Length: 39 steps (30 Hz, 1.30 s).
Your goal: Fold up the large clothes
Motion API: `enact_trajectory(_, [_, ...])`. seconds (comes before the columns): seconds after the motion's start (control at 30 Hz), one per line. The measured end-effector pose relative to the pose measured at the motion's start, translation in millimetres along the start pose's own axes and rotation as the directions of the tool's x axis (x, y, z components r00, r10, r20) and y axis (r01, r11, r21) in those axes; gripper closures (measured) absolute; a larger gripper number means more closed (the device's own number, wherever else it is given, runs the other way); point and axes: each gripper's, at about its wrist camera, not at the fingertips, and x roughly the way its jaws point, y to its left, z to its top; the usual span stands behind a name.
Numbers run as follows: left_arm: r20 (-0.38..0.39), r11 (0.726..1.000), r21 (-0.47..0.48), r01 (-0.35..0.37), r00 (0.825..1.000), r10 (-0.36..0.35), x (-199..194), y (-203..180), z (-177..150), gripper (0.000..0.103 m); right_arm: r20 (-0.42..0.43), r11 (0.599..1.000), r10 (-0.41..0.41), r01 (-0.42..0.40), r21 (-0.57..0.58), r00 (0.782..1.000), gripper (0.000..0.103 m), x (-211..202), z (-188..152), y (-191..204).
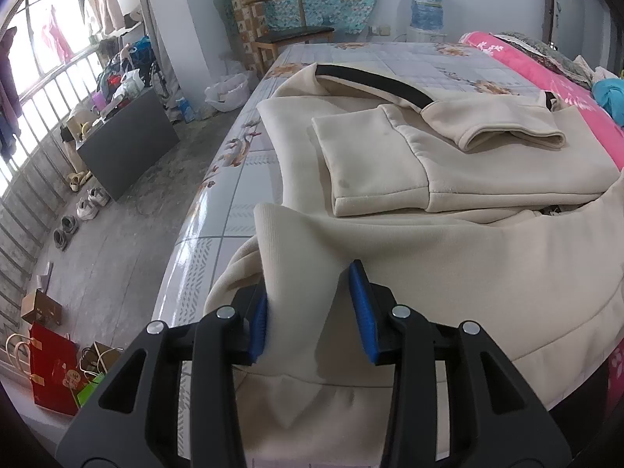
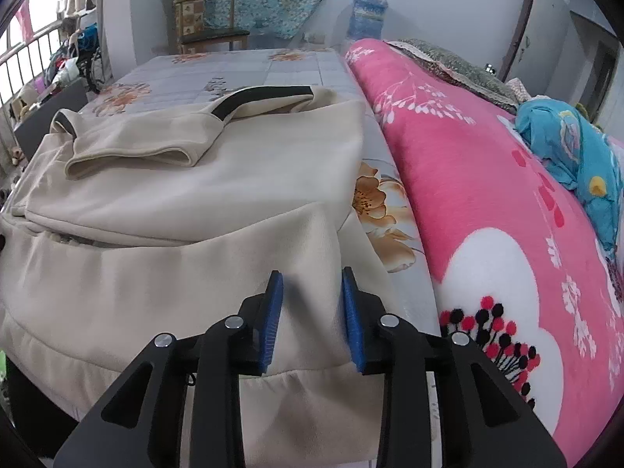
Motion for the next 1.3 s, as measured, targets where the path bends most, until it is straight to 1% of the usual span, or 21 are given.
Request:
enact_trajectory(0.07, [0.003, 1.0, 0.01, -0.006, 1.0, 0.006, 0.2, -1.2, 0.1, 0.065, 0.009, 1.0, -0.01, 0.01, 0.005, 1.0, 0.071, 0.6, -1.0, 0.3])
enact_trajectory(0.17, [0.005, 0.999, 0.029, -0.031, 1.0, 0.031, 0.3, -3.2, 0.5, 0.062, 0.027, 1.0, -0.007, 0.006, 0.031, 1.0, 0.071, 1.3, -3.4, -1.9])
enact_trajectory(0.33, [0.002, 0.997, 0.046, -0.064, 0.998, 0.064, -0.3, -7.8, 1.7, 0.061, 0.038, 0.994, 0.036, -0.039, 0.098, 0.999, 0.07, 2.3, -6.4, -10.9])
enact_trajectory(0.43, [0.001, 0.994, 0.055, -0.089, 0.996, 0.09, -0.6, -10.3, 2.1, 0.058, 0.042, 0.991, 0.054, -0.058, 0.12, 0.998, 0.07, 2.2, -7.4, -13.6])
enact_trajectory(0.5, [0.0, 0.993, 0.054, -0.104, 0.995, 0.105, -0.5, -10.6, 2.3, 0.056, 0.041, 0.989, 0.073, -0.077, 0.125, 0.996, 0.062, 2.2, -7.8, -13.1])
enact_trajectory(0.6, [-0.004, 0.993, 0.049, -0.111, 0.994, 0.111, -0.9, -10.5, 2.4, 0.056, 0.042, 0.991, 0.079, -0.084, 0.107, 0.996, 0.055, 2.0, -8.0, -7.6])
enact_trajectory(0.73, [-0.004, 0.991, 0.052, -0.12, 0.993, 0.12, -1.6, -11.6, 2.3, 0.056, 0.043, 0.996, 0.052, -0.055, 0.069, 0.998, 0.054, 2.1, -8.3, -1.5])
enact_trajectory(0.97, [-0.005, 0.991, 0.053, -0.124, 0.992, 0.124, -2.2, -12.4, 2.2, 0.056, 0.043, 0.991, 0.085, -0.089, 0.098, 0.995, 0.054, 3.0, -6.6, -5.8])
enact_trajectory(1.3, [-0.005, 0.991, 0.055, -0.124, 0.992, 0.125, -2.1, -12.5, 2.3, 0.056, 0.041, 0.988, 0.1, -0.104, 0.114, 0.994, 0.054, 3.1, -4.9, -10.3])
